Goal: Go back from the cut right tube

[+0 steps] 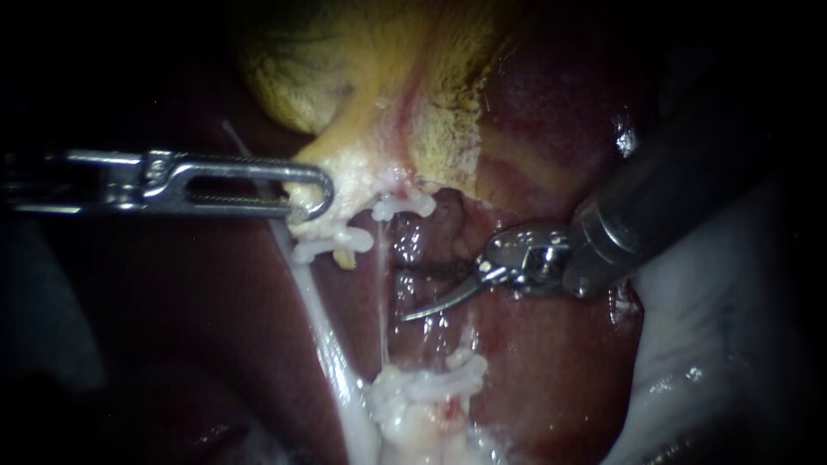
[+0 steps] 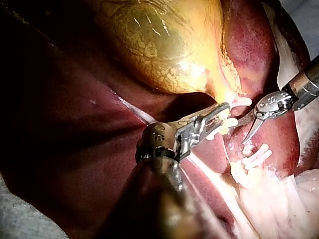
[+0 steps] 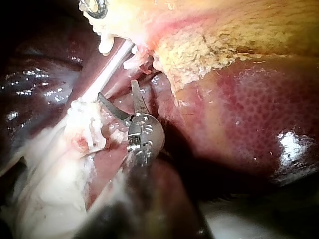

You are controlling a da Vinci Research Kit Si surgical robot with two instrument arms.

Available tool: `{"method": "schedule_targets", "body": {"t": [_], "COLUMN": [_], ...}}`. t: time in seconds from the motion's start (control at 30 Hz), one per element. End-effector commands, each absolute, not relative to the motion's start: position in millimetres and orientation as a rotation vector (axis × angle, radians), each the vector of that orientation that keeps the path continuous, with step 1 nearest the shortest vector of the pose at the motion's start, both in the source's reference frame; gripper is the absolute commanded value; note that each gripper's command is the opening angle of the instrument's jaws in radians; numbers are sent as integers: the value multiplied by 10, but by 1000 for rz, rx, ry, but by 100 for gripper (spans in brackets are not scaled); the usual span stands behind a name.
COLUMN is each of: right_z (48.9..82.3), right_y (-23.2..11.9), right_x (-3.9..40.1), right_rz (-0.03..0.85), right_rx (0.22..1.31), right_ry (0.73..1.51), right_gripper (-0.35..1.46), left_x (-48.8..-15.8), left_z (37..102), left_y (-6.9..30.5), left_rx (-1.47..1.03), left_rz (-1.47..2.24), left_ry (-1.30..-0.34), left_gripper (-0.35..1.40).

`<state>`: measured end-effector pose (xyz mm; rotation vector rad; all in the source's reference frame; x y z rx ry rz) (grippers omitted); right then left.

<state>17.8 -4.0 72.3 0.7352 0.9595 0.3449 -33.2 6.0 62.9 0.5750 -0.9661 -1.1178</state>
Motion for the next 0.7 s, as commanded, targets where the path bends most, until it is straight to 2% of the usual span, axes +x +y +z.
{"method": "schedule_targets", "body": {"t": [0.03, 0.13, 0.47, 0.57, 0.7], "right_z": [721, 718, 682, 671, 661], "right_y": [-39, -38, -15, -7, 3], "right_x": [177, 169, 116, 102, 91], "right_rz": [354, 348, 197, 186, 165], "right_rx": [729, 647, 381, 327, 272], "right_ry": [957, 965, 1010, 1027, 1011], "right_gripper": [131, 143, 144, 144, 144], "left_x": [-332, -332, -331, -331, -331], "left_z": [629, 629, 633, 634, 638], "left_y": [60, 60, 61, 62, 61], "left_rx": [575, 575, 575, 574, 572], "left_rz": [-1118, -1118, -1117, -1116, -1116], "left_ry": [-966, -966, -967, -967, -967], "left_gripper": [-35, -35, -35, -35, -35]}}
